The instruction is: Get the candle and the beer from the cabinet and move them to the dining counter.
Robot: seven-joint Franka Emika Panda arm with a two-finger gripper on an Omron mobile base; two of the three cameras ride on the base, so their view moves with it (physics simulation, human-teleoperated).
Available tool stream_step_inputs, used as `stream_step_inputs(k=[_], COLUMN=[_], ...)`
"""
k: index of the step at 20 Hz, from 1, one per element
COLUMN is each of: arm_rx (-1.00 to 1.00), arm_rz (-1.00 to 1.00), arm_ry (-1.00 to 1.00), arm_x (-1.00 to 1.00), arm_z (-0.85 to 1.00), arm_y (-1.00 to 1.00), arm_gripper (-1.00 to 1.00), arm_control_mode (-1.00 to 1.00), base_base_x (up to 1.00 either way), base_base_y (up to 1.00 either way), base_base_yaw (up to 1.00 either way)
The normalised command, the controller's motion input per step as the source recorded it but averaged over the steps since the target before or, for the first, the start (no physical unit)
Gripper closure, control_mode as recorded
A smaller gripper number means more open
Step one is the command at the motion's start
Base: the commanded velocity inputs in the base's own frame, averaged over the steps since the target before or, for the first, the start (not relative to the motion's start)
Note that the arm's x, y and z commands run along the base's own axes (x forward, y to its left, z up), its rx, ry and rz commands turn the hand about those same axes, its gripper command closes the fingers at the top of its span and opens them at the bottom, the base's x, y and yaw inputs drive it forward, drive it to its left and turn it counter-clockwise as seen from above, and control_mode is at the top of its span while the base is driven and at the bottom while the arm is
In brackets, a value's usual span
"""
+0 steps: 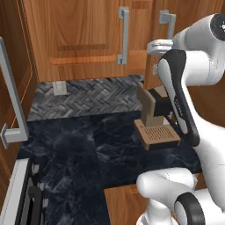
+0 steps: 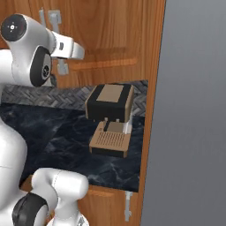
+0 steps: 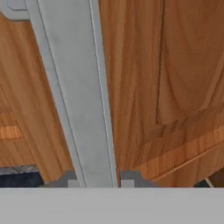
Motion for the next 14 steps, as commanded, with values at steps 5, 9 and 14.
stream_step_inputs(k=[5, 9, 14], arm_rx=[0.10, 0.08, 0.08], arm_rz=[0.00, 0.00, 0.00], arm_ry=[-0.06, 0.00, 0.00], arm_x=[-0.78, -0.63, -0.59], arm_z=[0.00, 0.00, 0.00], arm_y=[-0.61, -0.61, -0.65], arm_gripper=[1.00, 1.00, 1.00], arm_control_mode=[-1.00, -1.00, -1.00], base_base_x=[0.00, 0.00, 0.00], base_base_y=[0.00, 0.00, 0.00], base_base_yaw=[0.00, 0.00, 0.00])
